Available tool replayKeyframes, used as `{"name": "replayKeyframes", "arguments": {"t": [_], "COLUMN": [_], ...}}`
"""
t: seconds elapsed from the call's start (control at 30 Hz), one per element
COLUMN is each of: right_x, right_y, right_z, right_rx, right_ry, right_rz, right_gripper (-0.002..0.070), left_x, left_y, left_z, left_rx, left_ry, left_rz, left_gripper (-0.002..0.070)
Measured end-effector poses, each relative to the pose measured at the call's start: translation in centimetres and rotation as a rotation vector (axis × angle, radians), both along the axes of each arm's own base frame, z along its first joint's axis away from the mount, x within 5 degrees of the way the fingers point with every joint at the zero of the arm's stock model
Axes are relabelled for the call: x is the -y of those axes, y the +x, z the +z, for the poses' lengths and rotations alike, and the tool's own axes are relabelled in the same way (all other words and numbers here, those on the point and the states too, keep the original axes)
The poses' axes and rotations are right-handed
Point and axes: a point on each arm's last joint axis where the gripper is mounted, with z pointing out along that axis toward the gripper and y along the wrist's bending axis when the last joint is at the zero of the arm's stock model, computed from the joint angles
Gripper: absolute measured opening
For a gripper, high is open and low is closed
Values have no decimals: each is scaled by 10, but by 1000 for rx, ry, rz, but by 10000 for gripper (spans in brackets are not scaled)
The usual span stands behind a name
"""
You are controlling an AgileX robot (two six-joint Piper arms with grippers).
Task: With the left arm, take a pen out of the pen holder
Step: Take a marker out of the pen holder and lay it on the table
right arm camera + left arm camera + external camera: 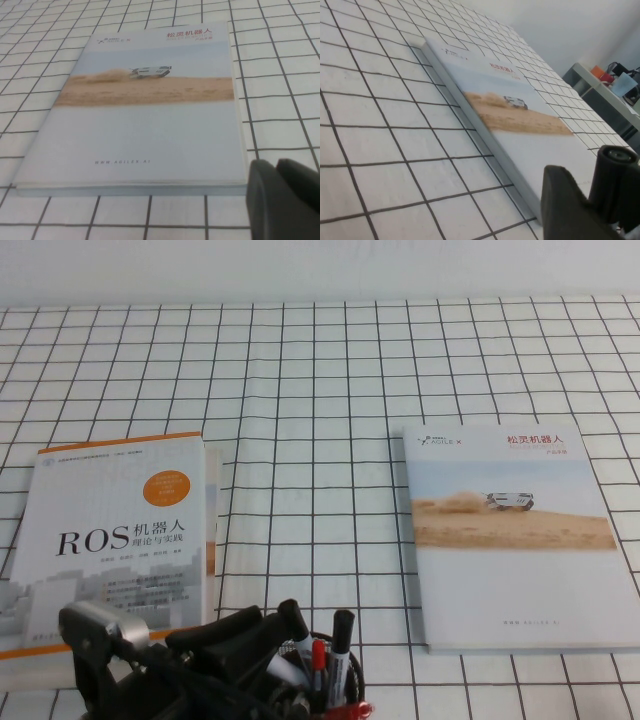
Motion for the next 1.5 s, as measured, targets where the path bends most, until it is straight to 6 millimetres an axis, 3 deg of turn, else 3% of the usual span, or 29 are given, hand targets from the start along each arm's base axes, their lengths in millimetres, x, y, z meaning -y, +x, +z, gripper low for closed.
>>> {"name": "replayKeyframes", "arguments": {"t": [0.4,1.5], "right_x": [0,0], "right_y": [0,0], "right_z": [0,0], "right_rx": [0,0], "right_ry": [0,0], "right_rz": [0,0], "right_gripper": [-13,-12], "left_x": [0,-3], "left_y": [0,-2], "left_z": [0,13], "left_rx": [4,60], "left_ry": [-3,-42], "left_rz": [-4,6], "left_gripper": [73,71]}}
